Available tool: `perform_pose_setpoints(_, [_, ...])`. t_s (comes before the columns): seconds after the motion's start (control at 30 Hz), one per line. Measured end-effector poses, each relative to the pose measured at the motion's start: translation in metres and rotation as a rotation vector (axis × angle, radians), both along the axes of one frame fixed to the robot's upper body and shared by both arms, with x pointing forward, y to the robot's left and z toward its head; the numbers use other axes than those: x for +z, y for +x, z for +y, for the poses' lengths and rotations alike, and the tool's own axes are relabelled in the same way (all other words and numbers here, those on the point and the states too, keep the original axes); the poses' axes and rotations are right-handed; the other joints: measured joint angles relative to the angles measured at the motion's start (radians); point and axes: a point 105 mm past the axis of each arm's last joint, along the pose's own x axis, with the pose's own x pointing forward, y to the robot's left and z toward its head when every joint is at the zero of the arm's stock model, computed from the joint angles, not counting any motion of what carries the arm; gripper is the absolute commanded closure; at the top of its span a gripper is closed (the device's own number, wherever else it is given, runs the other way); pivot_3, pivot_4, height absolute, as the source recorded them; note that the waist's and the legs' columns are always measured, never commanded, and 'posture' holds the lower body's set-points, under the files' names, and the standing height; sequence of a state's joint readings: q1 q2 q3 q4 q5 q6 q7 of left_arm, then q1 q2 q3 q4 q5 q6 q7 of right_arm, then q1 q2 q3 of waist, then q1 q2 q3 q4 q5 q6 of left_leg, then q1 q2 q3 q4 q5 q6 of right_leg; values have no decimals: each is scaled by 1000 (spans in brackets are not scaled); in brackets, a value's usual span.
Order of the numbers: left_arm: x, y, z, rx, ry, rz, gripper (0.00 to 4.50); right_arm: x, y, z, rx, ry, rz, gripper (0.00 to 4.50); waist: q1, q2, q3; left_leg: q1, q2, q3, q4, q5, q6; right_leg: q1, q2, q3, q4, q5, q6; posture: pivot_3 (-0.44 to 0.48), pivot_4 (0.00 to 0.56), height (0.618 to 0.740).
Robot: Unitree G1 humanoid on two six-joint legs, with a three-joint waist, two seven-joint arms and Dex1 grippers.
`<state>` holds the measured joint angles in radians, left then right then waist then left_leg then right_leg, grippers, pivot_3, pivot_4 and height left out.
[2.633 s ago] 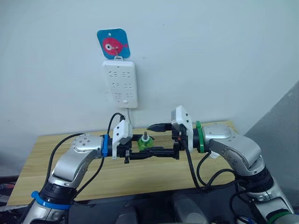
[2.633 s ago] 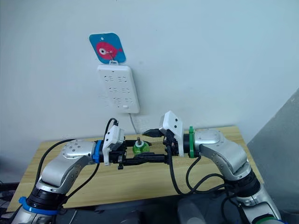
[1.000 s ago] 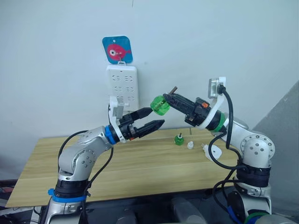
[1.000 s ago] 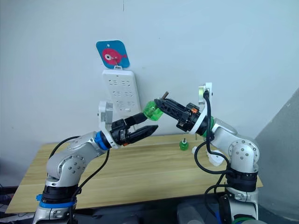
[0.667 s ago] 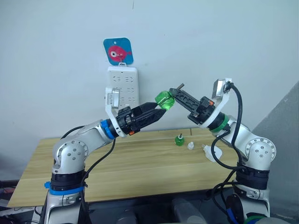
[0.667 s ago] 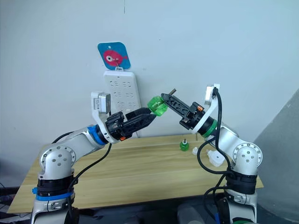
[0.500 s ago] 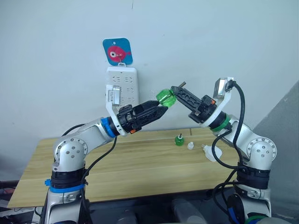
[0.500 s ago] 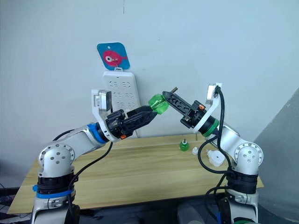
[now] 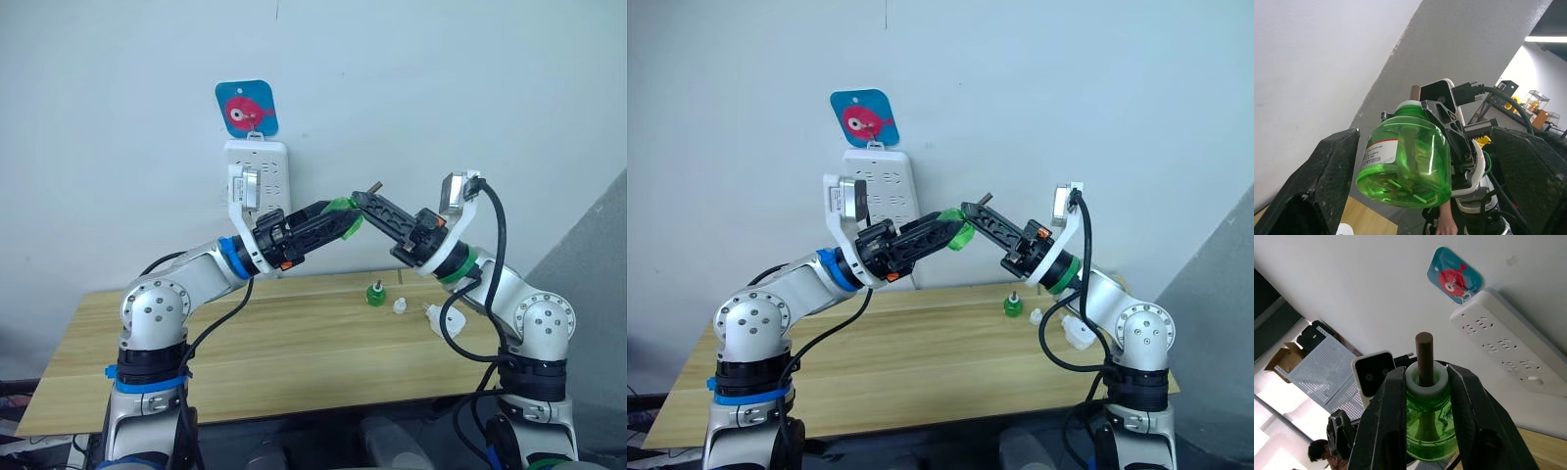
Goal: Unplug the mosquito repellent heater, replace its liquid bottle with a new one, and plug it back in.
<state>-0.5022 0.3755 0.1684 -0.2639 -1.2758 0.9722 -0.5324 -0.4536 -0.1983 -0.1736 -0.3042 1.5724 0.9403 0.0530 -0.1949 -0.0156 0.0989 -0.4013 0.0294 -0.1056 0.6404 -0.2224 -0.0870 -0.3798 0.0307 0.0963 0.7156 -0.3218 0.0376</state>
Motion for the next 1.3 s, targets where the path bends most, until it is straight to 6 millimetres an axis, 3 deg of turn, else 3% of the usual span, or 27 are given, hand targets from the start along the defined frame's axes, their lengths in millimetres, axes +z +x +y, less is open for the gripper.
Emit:
perform_pose_setpoints(0.27, [-5, 1, 2, 5, -7, 25, 2163, 4, -2, 2, 14, 24, 3, 3661, 0, 0, 0, 0, 0, 0, 0, 0, 0, 0, 0, 0, 0, 0, 0, -160, 0, 710])
perform_pose_setpoints(1.27, [-5, 4, 3, 7, -37, 68, 2214, 5, -1, 5, -4, 39, 10, 3661, 1, 0, 0, 0, 0, 0, 0, 0, 0, 0, 0, 0, 0, 0, 0, -164, 0, 710])
perform_pose_setpoints(1.3, [-5, 4, 3, 6, -35, 67, 2214, 5, -2, 5, -5, 40, 10, 3311, 0, 0, 0, 0, 0, 0, 0, 0, 0, 0, 0, 0, 0, 0, 0, -164, 0, 710])
